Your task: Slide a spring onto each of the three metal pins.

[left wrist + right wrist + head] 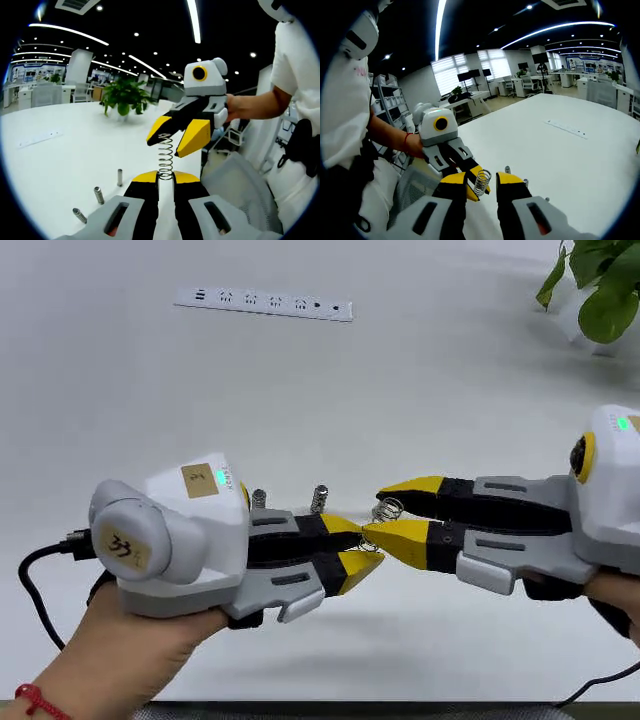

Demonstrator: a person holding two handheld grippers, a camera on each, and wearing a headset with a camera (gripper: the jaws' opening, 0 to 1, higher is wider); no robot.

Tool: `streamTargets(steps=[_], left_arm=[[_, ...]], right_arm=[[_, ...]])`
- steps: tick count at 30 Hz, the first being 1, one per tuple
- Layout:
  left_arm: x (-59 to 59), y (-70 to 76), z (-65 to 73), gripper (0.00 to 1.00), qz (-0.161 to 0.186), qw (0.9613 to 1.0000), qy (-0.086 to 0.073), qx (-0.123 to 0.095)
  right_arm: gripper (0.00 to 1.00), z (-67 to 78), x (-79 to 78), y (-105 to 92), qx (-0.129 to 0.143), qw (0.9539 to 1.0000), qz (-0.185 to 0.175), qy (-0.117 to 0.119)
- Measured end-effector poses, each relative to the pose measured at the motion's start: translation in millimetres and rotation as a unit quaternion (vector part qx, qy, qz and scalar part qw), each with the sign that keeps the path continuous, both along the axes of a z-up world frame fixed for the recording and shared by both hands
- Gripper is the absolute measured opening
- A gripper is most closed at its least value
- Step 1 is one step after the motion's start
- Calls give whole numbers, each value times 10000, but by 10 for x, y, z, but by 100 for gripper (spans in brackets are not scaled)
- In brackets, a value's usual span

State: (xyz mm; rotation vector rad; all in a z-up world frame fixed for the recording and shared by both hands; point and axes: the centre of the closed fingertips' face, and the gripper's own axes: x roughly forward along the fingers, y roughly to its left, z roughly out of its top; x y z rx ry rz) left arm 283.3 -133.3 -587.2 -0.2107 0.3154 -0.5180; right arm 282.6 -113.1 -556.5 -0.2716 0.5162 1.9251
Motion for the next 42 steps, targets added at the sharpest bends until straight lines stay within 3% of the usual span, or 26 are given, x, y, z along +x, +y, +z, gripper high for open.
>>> streamTargets(steps=[3,6,8,10,13,15,19,23,26,29,33,42], left_arm=[[-5,-11,10,10,-19,10000,-20,25],[-12,-12,11,10,-40,10000,-42,44],[-16,-13,19,10,-37,10000,-59,44],[-21,-5,23,10,-36,10000,-81,42],[-28,-2,27,10,-52,9999,-104,46],[-35,-5,25,10,-74,9999,-115,59],[-46,-14,17,10,-107,9998,-131,83],[-57,-27,13,10,-128,9998,-148,86],[-72,-47,-6,10,-165,9997,-141,120],[-79,-56,-14,10,-179,9997,-144,117],[-79,-56,-13,10,-170,9997,-161,93],[-71,-58,-17,10,-195,9996,-175,59]], right_arm=[[25,-48,-33,-61,-307,9976,540,-317],[27,-47,-89,-97,-495,9898,1140,-695],[28,-34,-139,-117,-651,9832,1505,-801],[28,-44,-118,-105,-758,9747,1779,-1123],[28,-50,-121,-95,-917,9618,2173,-1392],[28,-38,-155,-94,-1034,9510,2476,-1536],[27,-81,-181,-108,-1277,9250,3092,-1802],[27,-124,-232,-111,-1451,9043,3482,-1997],[25,-149,-257,-107,-1570,8862,3768,-2194],[21,-145,-307,-126,-1701,8763,3942,-2185],[19,-204,-287,-160,-1851,8553,4190,-2423],[14,-243,-262,-172,-1911,8427,4360,-2515]])
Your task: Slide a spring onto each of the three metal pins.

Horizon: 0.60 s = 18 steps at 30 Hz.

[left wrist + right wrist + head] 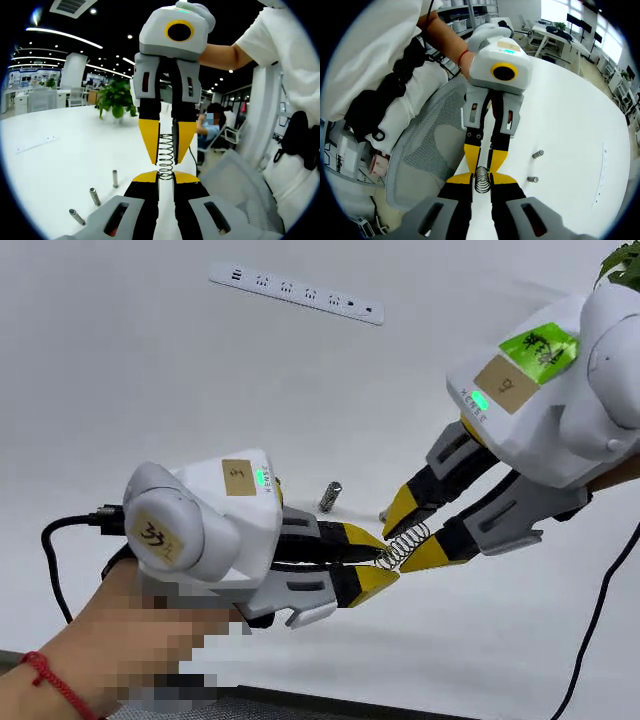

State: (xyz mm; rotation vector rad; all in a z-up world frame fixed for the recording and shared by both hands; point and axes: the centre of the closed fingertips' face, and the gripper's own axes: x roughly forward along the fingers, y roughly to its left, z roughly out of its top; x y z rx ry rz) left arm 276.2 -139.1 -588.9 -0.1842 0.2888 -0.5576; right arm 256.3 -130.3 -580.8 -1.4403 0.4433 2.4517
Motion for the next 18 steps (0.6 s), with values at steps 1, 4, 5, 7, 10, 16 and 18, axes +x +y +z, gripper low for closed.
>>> streamTargets(steps=[1,4,5,7,10,16,18], left_arm=[[2,0,0,10,1,10000,1,-3],[7,7,-7,10,1,10000,-7,-7],[10,12,-9,10,6,10000,-8,-7],[15,11,-7,10,8,10000,-8,-9],[14,1,-5,10,-18,10000,-9,-7],[14,-12,-12,11,-38,10000,-11,40],[13,-9,-19,11,-34,10000,-9,39]], right_arm=[[13,-2,5,-1,0,10000,8,-13],[13,-5,27,11,2,10000,-3,-16],[13,-5,27,13,4,10000,-3,-19],[12,-4,29,14,15,10000,-1,-29],[12,-1,21,10,15,10000,-9,-25],[12,-12,20,9,-3,10000,-49,-59],[12,-10,11,10,-3,10000,-51,-60]])
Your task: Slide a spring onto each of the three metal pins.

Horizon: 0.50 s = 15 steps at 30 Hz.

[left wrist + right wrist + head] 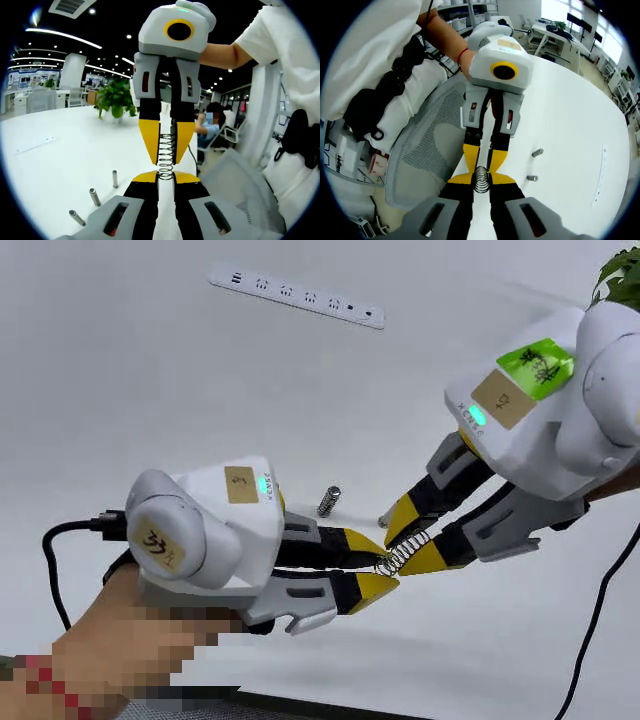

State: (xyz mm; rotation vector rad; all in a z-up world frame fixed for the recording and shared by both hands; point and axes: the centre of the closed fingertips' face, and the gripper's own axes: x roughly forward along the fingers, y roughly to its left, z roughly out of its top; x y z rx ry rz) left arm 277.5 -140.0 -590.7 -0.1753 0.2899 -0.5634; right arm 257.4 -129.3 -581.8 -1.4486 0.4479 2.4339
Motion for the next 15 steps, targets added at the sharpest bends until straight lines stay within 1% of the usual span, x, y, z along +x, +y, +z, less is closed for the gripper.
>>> streamTargets(steps=[10,15], left_arm=[[-11,-3,0,11,18,10000,9,-3],[-21,-4,-2,11,36,10000,10,-6]], right_arm=[[12,9,-30,-4,-19,10000,-36,8],[12,-11,-3,-9,-26,10000,-22,-41]])
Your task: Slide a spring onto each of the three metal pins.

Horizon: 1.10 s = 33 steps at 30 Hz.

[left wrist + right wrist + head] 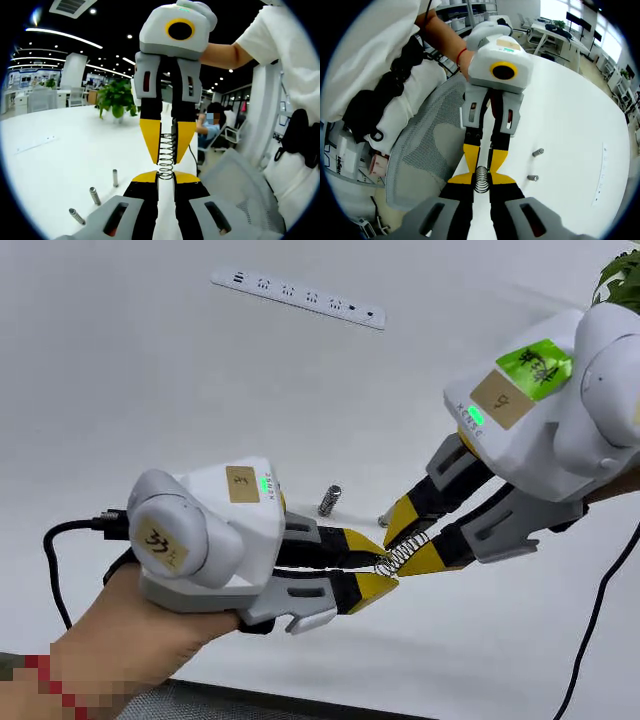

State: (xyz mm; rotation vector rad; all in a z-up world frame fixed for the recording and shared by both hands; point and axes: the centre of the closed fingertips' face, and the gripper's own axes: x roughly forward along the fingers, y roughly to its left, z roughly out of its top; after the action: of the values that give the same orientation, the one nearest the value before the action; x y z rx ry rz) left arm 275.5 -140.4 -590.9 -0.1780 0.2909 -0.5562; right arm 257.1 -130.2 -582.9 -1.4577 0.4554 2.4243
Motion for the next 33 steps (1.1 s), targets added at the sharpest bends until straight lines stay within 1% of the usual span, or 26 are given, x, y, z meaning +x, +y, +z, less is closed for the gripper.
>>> streamTargets(steps=[10,17,20,25,27,29,32,33], left_arm=[[1,6,-7,12,-2,10000,8,-5],[-13,24,-30,15,18,10000,47,33],[-21,37,-33,17,40,9999,57,82],[-58,103,-57,20,91,9998,76,175],[-86,141,-96,22,128,9995,118,272],[-126,181,-141,24,161,9990,166,375],[-189,245,-192,28,212,9985,214,456],[-220,284,-229,29,220,9980,234,553]], right_arm=[[12,-9,30,3,-7,10000,-26,3],[12,5,32,19,31,9999,-106,4],[12,17,52,28,55,9999,-164,11],[12,33,100,46,117,9995,-301,-8],[12,17,160,56,146,9991,-387,-76],[12,8,198,53,134,9988,-467,-76],[12,-7,258,56,157,9981,-583,-135],[12,-14,298,65,179,9975,-654,-185]])
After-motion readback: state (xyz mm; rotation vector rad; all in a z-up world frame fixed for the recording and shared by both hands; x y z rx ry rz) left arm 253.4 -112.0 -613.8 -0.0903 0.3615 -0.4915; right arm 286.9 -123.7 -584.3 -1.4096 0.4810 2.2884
